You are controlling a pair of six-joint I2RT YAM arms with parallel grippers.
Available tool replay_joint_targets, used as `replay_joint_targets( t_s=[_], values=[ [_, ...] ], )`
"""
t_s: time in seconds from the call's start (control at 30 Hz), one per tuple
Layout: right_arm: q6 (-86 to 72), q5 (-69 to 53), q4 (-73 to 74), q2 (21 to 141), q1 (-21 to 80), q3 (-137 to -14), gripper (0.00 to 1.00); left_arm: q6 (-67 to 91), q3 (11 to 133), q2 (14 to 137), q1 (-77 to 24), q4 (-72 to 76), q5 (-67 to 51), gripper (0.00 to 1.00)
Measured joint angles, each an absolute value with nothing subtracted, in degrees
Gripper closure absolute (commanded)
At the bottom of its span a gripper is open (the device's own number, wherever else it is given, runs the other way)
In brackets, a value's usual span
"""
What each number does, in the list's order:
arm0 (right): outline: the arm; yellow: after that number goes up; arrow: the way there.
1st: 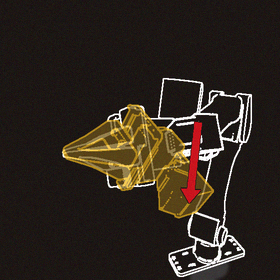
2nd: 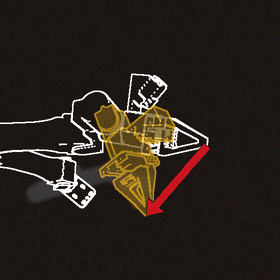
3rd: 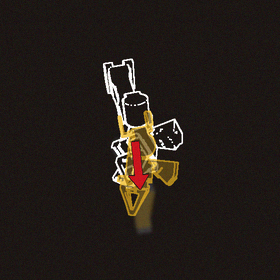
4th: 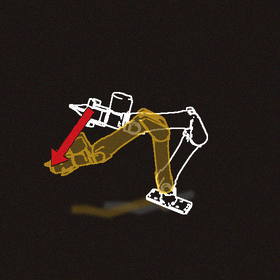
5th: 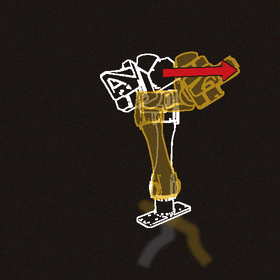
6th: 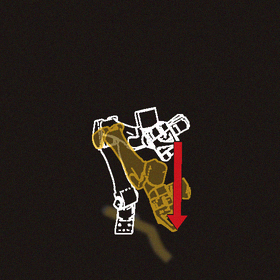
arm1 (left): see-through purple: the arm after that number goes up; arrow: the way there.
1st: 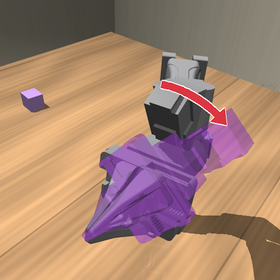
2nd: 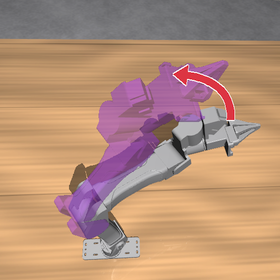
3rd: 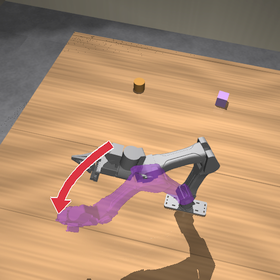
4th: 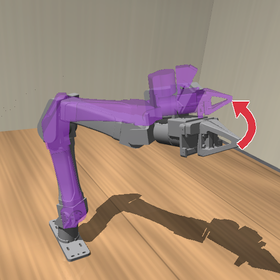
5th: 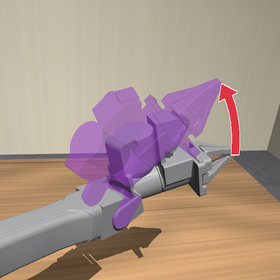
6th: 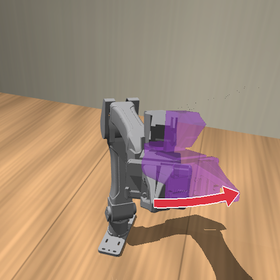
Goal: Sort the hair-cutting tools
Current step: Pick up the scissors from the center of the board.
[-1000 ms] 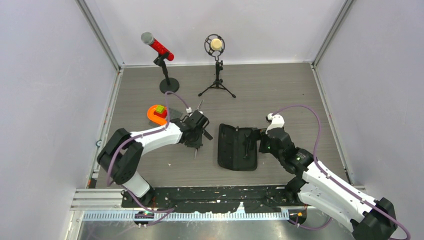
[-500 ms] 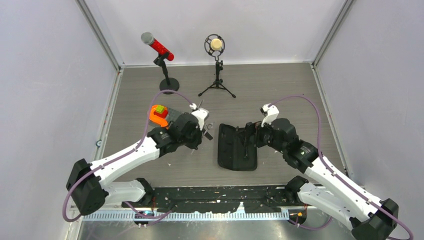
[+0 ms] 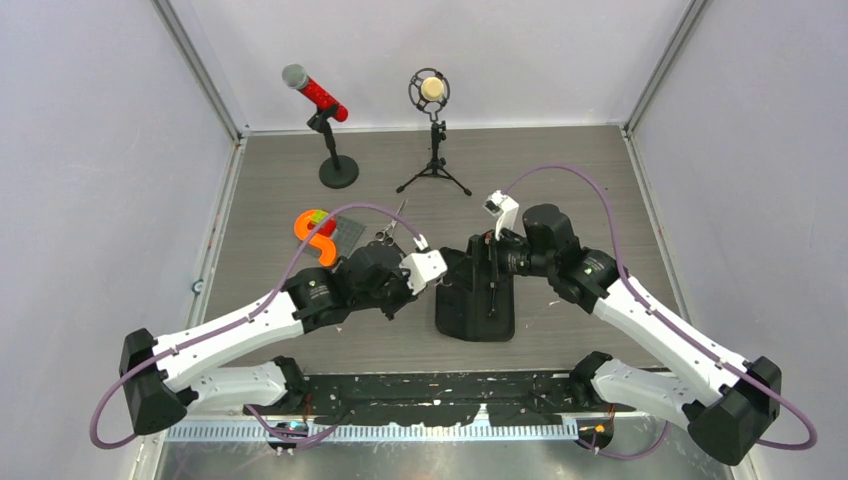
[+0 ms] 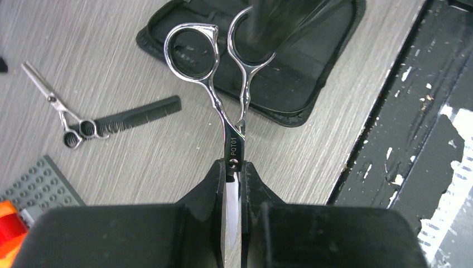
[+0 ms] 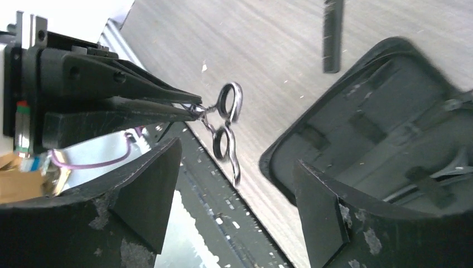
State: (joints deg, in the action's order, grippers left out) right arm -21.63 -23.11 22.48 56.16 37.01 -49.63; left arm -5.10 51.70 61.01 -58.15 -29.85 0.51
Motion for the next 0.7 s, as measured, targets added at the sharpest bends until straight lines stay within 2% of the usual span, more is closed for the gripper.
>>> replay_joint_targets(
  t_s=[0.3, 0.37, 0.5, 0.53, 0.6, 0.7],
  values=[
    [-27.40, -34.74, 17.52, 61.54, 37.01, -48.75, 0.40, -10.96, 53.95, 60.99, -60.51, -29.91, -1.83, 1.00],
    [-28.23, -35.94, 16.32, 61.78, 37.01, -47.97, 0.50, -11.55, 54.24, 60.99, -60.75, -29.91, -2.24, 1.00],
    [-29.36, -37.41, 14.76, 62.13, 37.01, -46.54, 0.76, -12.78, 54.26, 61.06, -61.43, -29.98, -3.20, 1.00],
    [-30.04, -37.74, 14.24, 62.17, 37.01, -46.19, 0.86, -12.97, 54.26, 61.10, -61.52, -29.98, -3.31, 0.98],
    [-30.30, -38.13, 13.69, 62.13, 37.01, -45.71, 0.94, -13.43, 54.26, 61.17, -61.63, -30.11, -3.27, 0.87],
    [-31.62, -38.50, 12.12, 61.54, 37.01, -44.84, 0.95, -13.91, 54.26, 61.47, -61.78, -30.09, -2.70, 0.70]
  ],
)
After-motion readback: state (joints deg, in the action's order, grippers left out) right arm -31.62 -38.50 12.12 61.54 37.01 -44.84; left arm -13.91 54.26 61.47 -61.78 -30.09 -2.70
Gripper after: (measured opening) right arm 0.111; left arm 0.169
